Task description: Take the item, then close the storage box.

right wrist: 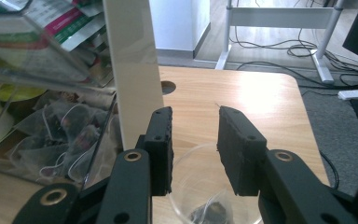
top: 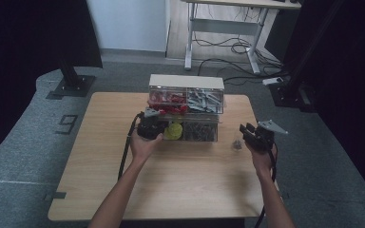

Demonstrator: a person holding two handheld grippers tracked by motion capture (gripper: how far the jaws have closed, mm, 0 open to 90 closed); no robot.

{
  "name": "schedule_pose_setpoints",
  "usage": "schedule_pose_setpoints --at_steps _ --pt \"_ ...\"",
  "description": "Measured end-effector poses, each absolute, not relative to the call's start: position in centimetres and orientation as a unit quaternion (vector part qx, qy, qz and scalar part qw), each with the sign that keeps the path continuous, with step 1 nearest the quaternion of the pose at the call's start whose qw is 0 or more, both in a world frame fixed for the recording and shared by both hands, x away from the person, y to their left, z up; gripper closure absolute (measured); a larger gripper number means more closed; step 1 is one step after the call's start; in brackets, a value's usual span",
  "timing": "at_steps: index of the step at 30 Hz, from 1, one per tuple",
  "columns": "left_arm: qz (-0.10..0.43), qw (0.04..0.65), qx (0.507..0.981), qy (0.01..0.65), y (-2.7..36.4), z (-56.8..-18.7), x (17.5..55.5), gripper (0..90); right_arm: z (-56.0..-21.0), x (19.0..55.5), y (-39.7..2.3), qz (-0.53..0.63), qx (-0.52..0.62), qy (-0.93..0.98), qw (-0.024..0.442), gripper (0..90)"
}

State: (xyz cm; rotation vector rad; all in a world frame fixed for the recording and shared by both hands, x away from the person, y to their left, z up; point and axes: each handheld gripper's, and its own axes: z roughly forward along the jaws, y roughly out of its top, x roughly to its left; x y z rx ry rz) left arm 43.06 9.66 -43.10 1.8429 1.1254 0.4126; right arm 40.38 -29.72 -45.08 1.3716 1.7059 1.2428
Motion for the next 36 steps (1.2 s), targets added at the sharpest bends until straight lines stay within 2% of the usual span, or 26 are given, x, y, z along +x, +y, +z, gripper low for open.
schedule_pose_setpoints --at_steps 6,36 --pt "0.168 0.454 0.747 0.456 9.7 -43.1 43.0 88.7 -45.7 39.0 -29.7 0.494 0.516 0.639 0.285 64.9" --pt "0.161 0.459 0.746 0.456 9.9 -44.1 42.3 90.0 -48.8 33.9 -27.9 0.508 0.484 0.665 0.255 64.8"
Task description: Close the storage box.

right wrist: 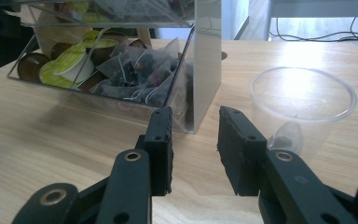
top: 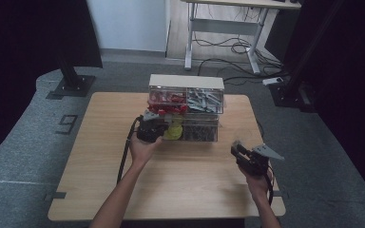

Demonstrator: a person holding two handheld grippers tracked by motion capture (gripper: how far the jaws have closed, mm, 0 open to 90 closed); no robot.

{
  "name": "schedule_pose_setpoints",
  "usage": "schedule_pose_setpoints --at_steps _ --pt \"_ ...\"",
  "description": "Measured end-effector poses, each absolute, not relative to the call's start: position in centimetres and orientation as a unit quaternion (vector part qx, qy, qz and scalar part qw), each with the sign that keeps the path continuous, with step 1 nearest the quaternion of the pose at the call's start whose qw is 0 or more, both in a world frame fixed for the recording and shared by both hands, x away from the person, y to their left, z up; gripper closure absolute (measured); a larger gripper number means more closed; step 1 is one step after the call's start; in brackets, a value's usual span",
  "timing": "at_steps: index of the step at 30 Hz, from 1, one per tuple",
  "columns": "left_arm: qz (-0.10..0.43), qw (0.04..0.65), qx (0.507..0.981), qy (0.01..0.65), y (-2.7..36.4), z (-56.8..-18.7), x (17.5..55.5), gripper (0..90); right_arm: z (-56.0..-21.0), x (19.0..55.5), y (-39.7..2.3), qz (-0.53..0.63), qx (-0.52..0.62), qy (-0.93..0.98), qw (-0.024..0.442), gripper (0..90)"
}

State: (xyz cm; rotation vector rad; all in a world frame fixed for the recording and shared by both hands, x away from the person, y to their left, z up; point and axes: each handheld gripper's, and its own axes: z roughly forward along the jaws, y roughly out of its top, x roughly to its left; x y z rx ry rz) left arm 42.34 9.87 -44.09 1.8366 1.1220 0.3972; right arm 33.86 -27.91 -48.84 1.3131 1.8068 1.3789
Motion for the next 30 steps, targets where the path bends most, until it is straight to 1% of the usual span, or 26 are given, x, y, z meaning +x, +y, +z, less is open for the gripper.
schedule_pose_setpoints --at_steps 13,30 --pt "0.151 0.458 0.748 0.456 9.9 -45.3 41.5 90.0 -50.2 32.7 -27.4 0.508 0.48 0.674 0.241 64.8" --pt "0.136 0.457 0.749 0.461 10.0 -47.2 40.8 90.0 -51.2 32.4 -27.1 0.505 0.482 0.68 0.227 64.8"
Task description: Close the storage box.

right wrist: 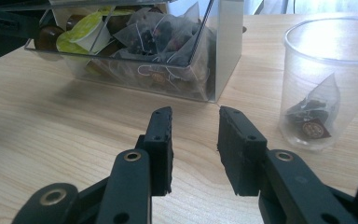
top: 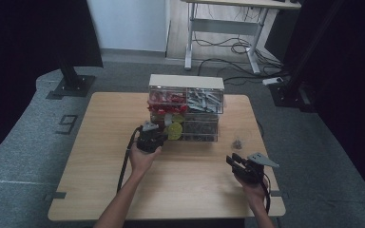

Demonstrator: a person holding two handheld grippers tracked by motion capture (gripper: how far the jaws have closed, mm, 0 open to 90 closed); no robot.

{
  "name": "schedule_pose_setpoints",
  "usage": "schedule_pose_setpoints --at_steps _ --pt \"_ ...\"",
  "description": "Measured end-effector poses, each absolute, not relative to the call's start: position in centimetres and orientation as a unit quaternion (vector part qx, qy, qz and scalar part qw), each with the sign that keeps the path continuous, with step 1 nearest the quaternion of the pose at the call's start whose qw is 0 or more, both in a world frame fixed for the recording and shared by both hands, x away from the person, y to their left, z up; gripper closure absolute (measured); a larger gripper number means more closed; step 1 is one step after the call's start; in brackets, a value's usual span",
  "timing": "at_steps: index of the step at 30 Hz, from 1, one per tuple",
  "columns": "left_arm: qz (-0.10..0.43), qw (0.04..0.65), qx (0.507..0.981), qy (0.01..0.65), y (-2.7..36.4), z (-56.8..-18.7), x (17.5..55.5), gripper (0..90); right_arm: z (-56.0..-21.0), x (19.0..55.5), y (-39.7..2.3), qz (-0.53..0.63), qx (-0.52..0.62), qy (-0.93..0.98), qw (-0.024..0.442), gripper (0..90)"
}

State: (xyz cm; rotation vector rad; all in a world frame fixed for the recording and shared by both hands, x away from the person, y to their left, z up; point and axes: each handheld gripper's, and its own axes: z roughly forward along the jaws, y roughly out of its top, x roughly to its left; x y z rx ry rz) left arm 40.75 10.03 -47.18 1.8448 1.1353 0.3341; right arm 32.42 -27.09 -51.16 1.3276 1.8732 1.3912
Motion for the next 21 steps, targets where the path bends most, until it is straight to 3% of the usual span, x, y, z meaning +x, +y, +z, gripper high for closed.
schedule_pose_setpoints --at_steps 21 --pt "0.121 0.451 0.752 0.466 10.1 -48.9 40.4 89.9 -52.2 32.5 -26.9 0.492 0.486 0.688 0.221 64.8"
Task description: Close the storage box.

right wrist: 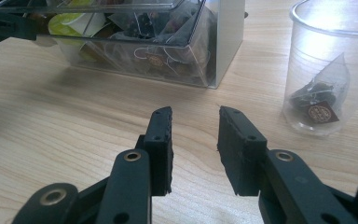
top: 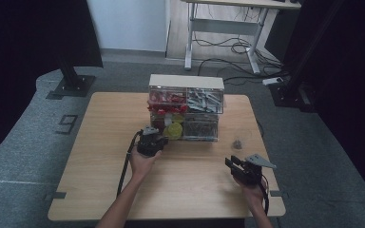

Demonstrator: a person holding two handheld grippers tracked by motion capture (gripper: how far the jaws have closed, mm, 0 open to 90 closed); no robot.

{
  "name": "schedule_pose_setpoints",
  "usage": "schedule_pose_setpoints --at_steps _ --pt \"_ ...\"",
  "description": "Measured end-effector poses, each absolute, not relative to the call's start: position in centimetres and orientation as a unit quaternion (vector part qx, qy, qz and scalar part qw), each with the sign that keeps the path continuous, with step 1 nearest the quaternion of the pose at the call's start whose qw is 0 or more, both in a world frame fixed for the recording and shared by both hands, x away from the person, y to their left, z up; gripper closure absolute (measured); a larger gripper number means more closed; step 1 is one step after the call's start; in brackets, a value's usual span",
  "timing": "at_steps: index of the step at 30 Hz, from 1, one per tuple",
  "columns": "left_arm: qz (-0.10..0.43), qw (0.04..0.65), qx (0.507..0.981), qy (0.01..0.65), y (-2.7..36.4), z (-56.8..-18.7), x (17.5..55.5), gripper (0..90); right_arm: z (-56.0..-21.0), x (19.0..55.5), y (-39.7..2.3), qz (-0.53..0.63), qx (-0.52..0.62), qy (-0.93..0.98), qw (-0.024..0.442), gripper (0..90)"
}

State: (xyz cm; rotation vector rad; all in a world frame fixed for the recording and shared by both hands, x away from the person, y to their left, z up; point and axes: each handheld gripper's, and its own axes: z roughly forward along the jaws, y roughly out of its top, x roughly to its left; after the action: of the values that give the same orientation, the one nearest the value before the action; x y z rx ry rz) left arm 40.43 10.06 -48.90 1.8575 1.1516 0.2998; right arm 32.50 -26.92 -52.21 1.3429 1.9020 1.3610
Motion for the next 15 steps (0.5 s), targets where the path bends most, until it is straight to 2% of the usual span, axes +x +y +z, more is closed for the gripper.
schedule_pose_setpoints --at_steps 15 --pt "0.109 0.449 0.754 0.467 9.88 -49.56 40.42 89.8 -52.52 32.47 -26.96 0.488 0.487 0.69 0.219 64.8"
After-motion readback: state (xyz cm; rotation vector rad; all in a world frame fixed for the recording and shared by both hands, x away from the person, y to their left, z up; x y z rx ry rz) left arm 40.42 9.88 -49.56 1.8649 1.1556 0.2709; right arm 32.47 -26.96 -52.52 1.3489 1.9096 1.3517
